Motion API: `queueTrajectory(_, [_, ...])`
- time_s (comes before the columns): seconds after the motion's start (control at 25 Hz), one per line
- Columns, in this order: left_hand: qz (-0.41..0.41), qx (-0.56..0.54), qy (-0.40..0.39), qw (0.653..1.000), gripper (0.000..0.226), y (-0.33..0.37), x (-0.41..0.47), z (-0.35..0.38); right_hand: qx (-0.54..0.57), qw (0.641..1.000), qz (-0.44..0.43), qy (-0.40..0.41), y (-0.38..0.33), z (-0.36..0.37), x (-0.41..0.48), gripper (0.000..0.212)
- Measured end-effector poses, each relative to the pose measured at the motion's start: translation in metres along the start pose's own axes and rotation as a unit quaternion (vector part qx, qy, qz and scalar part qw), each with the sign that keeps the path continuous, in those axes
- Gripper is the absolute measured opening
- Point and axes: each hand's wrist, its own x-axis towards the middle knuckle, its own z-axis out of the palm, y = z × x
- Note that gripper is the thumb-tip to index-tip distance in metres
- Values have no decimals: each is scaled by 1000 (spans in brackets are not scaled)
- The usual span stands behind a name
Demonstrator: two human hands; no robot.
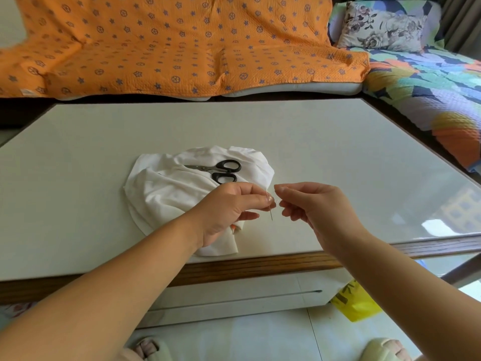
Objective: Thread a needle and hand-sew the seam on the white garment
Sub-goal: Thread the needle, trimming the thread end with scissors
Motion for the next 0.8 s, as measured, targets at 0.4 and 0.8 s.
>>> queueTrajectory(0.4, [16, 63, -32, 997, 10, 15, 1, -15, -212, 969, -23, -127, -45, -19, -7, 56])
queueTrajectory(0.8, [17, 153, -28, 988, 6, 27, 21, -25, -195, 963, 5, -183, -29, -2, 23, 13])
